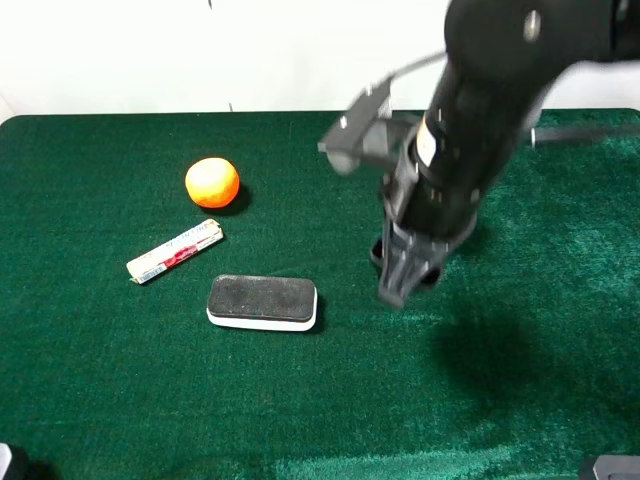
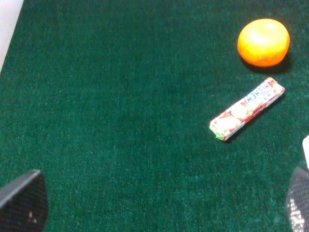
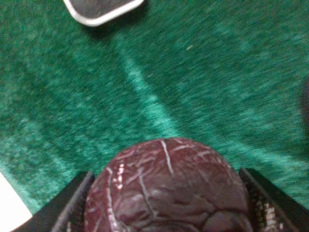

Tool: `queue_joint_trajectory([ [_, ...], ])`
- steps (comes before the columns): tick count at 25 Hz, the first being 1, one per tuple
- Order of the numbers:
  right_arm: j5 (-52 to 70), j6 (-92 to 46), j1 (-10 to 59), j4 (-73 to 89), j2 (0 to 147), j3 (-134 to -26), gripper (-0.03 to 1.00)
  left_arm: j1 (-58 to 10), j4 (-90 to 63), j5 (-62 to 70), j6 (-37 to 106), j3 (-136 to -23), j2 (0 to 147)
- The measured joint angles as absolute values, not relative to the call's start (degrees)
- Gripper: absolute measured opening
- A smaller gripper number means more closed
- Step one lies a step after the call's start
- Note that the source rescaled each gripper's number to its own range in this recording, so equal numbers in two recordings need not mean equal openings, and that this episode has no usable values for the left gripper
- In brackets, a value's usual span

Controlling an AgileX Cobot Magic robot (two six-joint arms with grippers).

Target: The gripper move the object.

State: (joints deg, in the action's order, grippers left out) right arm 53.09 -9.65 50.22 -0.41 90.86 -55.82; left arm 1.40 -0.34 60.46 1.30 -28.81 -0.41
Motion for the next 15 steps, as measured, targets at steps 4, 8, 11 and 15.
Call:
queue_joint_trajectory([
  [4, 47.20, -8.25, 50.49, 1.22, 90.85, -50.60, 0.00, 1.40, -0.34, 60.46, 1.30, -28.81, -0.41],
  [8, 41.39, -7.96, 50.49, 1.87, 90.85, -46.58, 0.00, 1.40, -0.34, 60.46, 1.30, -28.81, -0.41],
  [11, 39.42, -7.79, 50.49, 2.04, 91.99, -45.49, 0.00, 1.40, -0.34, 60.46, 1.30, -28.81, -0.41],
  [15, 36.71, -7.74, 50.49, 2.87, 95.07, -45.29, 0.00, 1.40, -0.34, 60.46, 1.30, -28.81, -0.41],
])
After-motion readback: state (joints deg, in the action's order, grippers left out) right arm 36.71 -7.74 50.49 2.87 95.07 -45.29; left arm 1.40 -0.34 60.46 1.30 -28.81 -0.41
